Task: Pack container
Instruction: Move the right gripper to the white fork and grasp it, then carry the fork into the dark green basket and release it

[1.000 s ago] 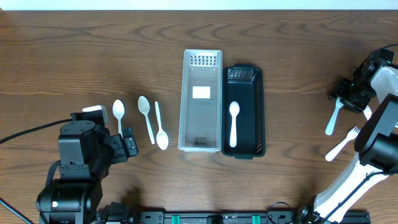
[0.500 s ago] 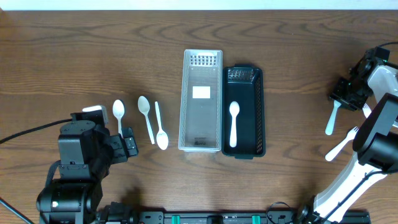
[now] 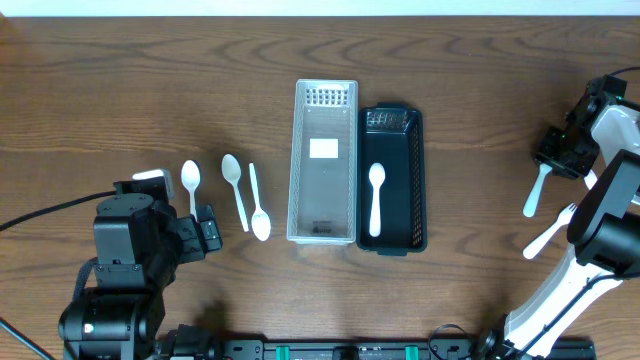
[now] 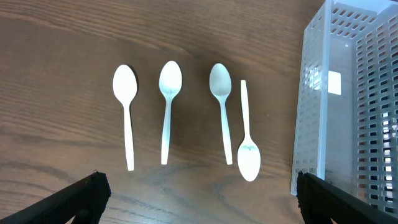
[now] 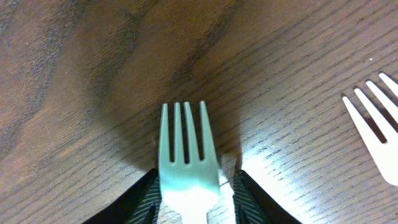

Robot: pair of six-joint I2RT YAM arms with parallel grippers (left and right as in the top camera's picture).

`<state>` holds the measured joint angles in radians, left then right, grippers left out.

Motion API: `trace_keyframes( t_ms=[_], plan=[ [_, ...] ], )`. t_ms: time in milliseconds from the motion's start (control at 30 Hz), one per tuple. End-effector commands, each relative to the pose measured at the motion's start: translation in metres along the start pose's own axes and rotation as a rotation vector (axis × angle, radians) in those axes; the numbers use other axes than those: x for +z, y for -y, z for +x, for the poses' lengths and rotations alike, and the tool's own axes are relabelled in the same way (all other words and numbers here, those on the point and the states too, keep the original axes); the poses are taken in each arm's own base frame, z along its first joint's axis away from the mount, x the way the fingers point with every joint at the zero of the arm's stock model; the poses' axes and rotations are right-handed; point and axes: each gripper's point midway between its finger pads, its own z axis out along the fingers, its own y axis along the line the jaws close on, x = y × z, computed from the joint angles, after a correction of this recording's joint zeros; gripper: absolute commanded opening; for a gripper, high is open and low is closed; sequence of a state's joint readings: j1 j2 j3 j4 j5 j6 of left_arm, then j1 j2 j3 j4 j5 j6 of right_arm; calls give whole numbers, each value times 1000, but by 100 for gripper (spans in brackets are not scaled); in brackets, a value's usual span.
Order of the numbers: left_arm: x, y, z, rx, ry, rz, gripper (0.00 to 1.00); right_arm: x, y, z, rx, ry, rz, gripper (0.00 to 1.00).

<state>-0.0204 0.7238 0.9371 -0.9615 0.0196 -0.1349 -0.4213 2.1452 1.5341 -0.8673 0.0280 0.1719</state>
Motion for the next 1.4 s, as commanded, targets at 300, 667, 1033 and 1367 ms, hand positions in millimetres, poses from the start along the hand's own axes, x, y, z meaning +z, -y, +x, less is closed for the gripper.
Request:
trace_keyframes(
  t_ms=[300,667,1033,1367],
  plan=[
    [-3,-1,-5,-14,14,-2,98,8,-1,5,-12,-20,19,25],
    [-3,-1,-5,-14,14,-2,98,-12,-13,3,8,-9,-19,11],
    [-3,-1,-5,-14,14,-3,98,-173,-116,20,-218,281,-171,12],
    [-3,-1,-4,-14,9,-3,98,-219,-240,126,-427,297,-308,12]
  ],
)
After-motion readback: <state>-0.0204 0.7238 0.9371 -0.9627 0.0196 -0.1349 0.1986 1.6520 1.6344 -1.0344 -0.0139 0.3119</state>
